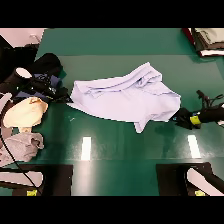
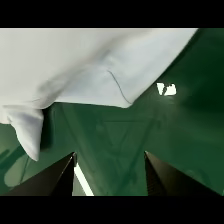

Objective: Fold the shirts.

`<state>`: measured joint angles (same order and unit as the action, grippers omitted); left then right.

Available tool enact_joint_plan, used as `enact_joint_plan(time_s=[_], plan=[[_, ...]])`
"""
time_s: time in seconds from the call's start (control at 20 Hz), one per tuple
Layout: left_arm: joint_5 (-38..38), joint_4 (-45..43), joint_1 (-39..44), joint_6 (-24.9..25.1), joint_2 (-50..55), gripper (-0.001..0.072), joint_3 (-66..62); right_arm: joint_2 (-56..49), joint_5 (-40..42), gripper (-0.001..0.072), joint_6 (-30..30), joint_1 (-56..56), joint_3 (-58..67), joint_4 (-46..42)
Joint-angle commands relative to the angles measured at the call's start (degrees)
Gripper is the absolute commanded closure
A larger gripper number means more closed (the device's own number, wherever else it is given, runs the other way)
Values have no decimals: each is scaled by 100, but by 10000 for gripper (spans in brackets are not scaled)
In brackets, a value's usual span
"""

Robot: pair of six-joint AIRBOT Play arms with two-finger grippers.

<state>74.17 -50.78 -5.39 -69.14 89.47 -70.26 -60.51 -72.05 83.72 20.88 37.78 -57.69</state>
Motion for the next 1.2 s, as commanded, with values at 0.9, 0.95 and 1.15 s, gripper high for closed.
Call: enact_joint_plan(time_s=[0.9, 0.95, 1.15], plan=[[275, 63, -13, -332, -861, 687, -2020, 358, 1023, 694, 85, -542, 2179, -74], [269, 63, -11, -389, -1038, 686, -2487, 498, 1025, 694, 85, -542, 2673, -76], [81, 61, -11, -553, -1781, 686, -4430, 787, 1047, 694, 85, -542, 4916, -81]])
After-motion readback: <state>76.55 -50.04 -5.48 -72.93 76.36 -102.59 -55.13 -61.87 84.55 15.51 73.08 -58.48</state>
